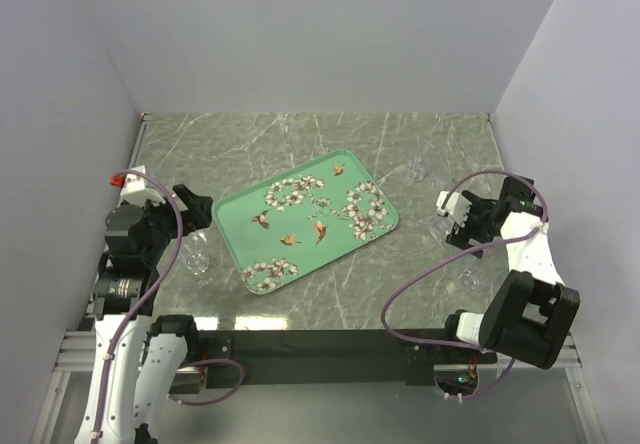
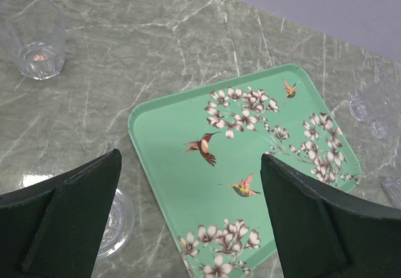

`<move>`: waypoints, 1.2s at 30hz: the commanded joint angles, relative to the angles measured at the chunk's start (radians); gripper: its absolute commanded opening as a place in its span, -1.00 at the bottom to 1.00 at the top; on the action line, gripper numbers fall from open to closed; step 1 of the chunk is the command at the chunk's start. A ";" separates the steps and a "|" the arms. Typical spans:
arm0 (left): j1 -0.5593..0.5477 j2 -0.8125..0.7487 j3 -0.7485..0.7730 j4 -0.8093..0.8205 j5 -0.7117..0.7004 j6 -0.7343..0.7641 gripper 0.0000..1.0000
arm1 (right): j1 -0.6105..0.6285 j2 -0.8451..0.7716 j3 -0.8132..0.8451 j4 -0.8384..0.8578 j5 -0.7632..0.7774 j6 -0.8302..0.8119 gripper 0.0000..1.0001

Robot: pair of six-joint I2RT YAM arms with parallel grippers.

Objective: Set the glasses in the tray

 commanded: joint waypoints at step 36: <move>0.002 -0.023 0.068 -0.036 -0.046 -0.101 0.99 | 0.032 -0.010 -0.282 0.677 -0.240 0.012 -1.00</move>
